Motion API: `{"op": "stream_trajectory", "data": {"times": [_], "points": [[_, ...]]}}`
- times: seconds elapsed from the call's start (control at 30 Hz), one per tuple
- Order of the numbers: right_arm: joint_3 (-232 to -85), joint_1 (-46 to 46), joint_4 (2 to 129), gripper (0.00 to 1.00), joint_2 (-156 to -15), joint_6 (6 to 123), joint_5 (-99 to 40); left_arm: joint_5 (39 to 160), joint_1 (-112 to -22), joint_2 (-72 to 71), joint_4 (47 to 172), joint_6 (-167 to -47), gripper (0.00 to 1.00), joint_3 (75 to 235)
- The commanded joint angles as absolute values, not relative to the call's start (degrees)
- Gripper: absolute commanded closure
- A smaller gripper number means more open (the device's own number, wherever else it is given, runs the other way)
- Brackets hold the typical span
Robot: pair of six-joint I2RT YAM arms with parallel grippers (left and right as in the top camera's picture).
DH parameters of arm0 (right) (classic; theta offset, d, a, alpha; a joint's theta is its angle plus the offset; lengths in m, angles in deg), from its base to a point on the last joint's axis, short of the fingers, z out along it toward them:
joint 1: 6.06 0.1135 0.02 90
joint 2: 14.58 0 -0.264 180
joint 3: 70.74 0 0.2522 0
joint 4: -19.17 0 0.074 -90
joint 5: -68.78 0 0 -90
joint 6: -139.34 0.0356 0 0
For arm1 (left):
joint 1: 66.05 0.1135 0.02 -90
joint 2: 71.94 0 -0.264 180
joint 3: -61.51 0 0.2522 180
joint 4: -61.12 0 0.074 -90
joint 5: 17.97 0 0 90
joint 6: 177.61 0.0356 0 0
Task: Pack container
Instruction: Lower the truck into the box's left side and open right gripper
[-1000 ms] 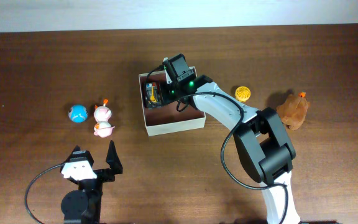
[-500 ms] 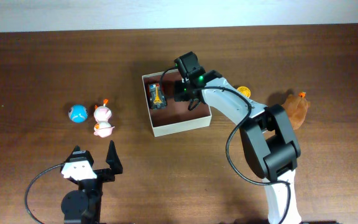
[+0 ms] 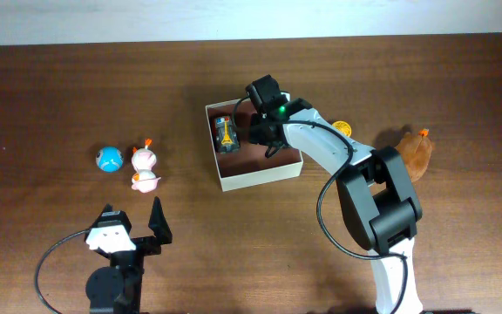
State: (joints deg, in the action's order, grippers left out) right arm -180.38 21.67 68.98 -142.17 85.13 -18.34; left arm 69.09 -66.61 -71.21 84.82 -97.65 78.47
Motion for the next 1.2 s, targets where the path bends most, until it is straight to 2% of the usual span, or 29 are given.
{"op": "stream_trajectory", "data": {"times": [0.0,0.13,0.4,0.77,1.17], "points": [[-180.99,22.10,70.51,0.45,-142.19,83.90,-20.24,69.73,-66.26,-71.65,84.66,-96.71,0.00,78.14],[-182.78,23.31,74.45,0.41,-140.68,80.62,-22.32,69.73,-66.26,-71.65,84.64,-96.71,0.00,78.14],[-184.93,25.49,83.43,0.40,-137.56,74.94,-27.28,69.70,-66.26,-71.65,84.66,-96.71,0.00,78.14],[-185.25,28.35,87.26,0.40,-137.08,66.15,-34.95,69.73,-66.26,-71.65,84.64,-96.71,0.00,78.14],[-188.68,29.67,87.34,0.40,-137.08,71.62,-37.42,69.70,-66.26,-71.65,84.66,-96.71,0.00,78.14]]}}
